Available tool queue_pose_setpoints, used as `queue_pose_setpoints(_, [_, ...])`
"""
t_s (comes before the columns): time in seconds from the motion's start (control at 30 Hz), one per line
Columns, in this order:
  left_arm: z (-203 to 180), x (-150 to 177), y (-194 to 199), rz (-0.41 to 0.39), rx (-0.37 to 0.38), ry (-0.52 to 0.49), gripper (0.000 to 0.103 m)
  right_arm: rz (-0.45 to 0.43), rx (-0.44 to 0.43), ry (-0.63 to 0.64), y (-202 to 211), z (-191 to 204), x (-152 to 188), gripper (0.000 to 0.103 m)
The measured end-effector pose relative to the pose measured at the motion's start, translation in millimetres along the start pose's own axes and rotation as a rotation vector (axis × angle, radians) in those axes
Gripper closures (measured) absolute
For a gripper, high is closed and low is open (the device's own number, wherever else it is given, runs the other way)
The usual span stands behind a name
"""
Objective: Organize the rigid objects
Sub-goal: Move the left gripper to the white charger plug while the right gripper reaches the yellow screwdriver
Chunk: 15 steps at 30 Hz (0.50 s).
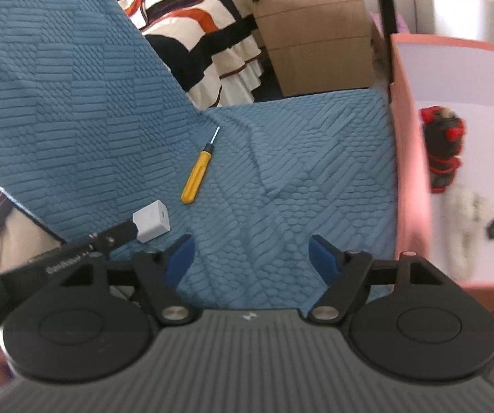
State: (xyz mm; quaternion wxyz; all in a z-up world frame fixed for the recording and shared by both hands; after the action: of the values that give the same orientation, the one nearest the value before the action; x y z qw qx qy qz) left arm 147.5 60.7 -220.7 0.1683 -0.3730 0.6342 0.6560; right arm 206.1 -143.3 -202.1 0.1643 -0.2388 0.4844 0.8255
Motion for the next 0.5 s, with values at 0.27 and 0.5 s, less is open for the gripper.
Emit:
queue_pose_setpoints(0.27, [13, 5, -53, 0.054, -0.053, 0.029, 0.026, 0.021, 0.008, 0.085, -57, 17, -22, 0.038])
queue_pose_setpoints(0.5, [19, 6, -83, 0.082, -0.125, 0.043, 0.026, 0.053, -0.019, 0.153, -100, 45, -39, 0.04])
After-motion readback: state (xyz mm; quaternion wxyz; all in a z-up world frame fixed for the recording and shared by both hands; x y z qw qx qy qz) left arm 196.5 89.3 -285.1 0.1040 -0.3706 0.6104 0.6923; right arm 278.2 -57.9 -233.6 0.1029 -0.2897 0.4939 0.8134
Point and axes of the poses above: each gripper's, at about its wrist camera, not at the fingertips, and y roughly against the way its jaws point, z to its left, x to its underside, the point moved 4 cm from there along -y, roughly the way its jaws point, and after that the axes turned 6 degrees about -y, right-handed, at the moved point
